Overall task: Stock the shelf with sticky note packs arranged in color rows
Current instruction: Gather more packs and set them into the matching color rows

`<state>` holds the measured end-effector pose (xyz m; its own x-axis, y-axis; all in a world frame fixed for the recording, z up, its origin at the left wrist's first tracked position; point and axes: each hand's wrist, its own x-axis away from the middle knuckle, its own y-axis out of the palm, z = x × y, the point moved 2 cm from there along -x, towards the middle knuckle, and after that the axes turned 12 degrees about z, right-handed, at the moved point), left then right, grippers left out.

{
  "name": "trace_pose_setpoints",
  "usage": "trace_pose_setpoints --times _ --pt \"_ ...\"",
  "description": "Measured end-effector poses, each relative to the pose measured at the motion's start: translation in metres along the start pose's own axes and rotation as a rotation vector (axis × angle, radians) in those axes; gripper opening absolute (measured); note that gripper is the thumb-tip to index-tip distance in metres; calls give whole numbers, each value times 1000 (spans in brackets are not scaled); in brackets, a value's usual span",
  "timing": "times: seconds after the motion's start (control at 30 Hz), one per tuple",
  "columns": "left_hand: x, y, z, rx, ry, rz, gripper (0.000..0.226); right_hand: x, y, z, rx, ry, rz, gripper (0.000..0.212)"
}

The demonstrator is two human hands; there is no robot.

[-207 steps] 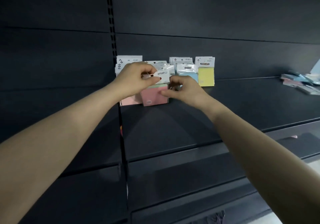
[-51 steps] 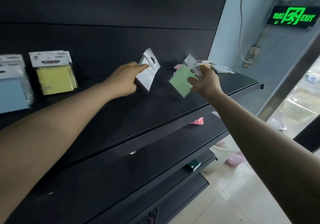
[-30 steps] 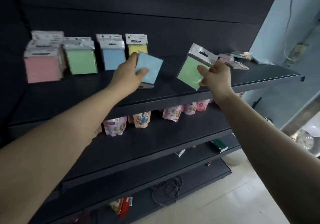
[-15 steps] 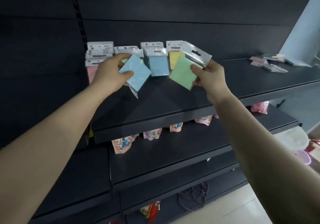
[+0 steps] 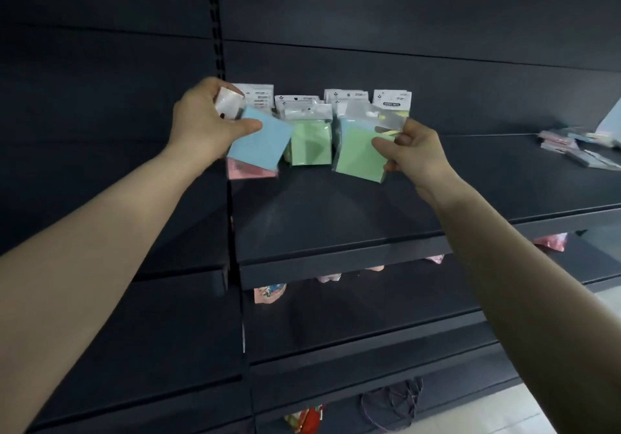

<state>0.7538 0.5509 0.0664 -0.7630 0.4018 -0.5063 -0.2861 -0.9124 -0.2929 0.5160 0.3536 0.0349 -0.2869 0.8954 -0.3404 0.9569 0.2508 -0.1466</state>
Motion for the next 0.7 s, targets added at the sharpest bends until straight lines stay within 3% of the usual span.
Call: trace_pose_setpoints --times 0.2,0.33,0.53,0.7 --pt "-12 -9 -8 -29 -51 -75 31 -21 52 -2 66 10 -173 39" --pt "-14 -12 -10 -64 -38 -92 27 -32 78 0 91 5 -221 24" --pt "-15 -17 -11 -115 -6 -151 21 -52 93 9 405 -231 -76 24" --pt "-16 -23 -10 -134 -8 -148 21 -52 99 11 476 -361 -13 29"
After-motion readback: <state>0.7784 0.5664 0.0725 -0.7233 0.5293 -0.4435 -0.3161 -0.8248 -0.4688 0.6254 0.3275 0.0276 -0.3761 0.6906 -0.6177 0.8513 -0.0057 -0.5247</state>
